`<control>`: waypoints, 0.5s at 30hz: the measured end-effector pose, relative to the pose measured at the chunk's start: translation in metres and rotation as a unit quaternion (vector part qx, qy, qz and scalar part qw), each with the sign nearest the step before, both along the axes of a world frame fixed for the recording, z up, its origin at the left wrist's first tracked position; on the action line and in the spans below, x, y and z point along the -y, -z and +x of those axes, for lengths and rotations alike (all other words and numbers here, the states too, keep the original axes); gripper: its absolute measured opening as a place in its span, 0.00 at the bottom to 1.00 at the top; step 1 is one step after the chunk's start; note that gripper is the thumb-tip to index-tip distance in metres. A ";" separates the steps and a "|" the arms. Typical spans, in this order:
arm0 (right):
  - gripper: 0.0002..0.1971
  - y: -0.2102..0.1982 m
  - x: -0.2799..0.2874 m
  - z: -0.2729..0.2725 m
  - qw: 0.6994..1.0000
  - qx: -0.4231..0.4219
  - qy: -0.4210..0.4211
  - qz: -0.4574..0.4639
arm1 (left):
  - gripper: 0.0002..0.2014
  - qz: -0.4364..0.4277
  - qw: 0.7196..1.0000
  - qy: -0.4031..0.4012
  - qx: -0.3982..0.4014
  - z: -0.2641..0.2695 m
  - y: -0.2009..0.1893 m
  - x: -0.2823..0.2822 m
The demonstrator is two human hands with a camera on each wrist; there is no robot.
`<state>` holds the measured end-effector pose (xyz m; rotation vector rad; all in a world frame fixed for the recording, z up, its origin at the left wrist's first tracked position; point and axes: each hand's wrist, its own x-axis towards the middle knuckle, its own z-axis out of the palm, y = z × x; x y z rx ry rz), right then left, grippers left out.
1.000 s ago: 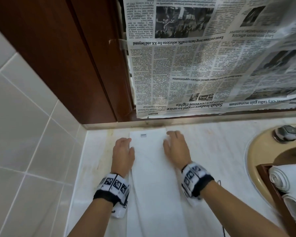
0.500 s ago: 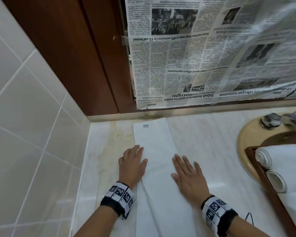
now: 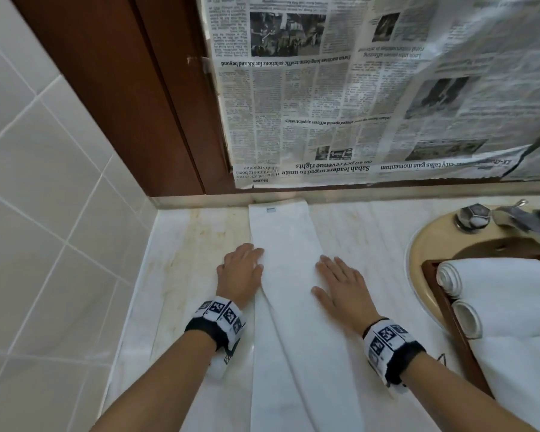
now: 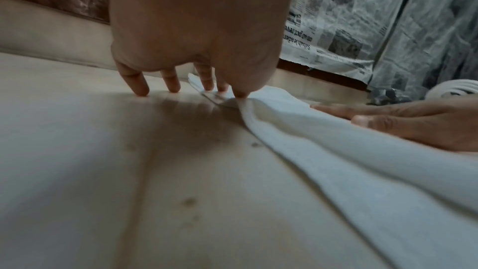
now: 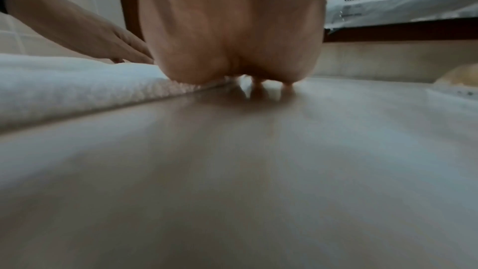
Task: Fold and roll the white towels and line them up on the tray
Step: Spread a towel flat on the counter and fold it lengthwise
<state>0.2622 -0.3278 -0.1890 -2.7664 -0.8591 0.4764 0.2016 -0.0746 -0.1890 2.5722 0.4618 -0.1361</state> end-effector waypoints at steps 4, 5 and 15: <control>0.31 -0.016 -0.007 -0.069 0.994 -0.053 0.056 0.079 | 0.17 -0.043 0.995 0.057 0.067 -0.035 0.011 0.008; 0.25 -0.018 -0.010 -0.086 0.992 -0.084 0.059 0.073 | 0.16 -0.037 0.995 0.066 0.069 -0.043 0.010 0.012; 0.07 -0.033 -0.037 -0.151 0.972 -0.154 0.153 0.087 | 0.09 -0.045 0.994 0.052 0.087 -0.063 0.006 0.017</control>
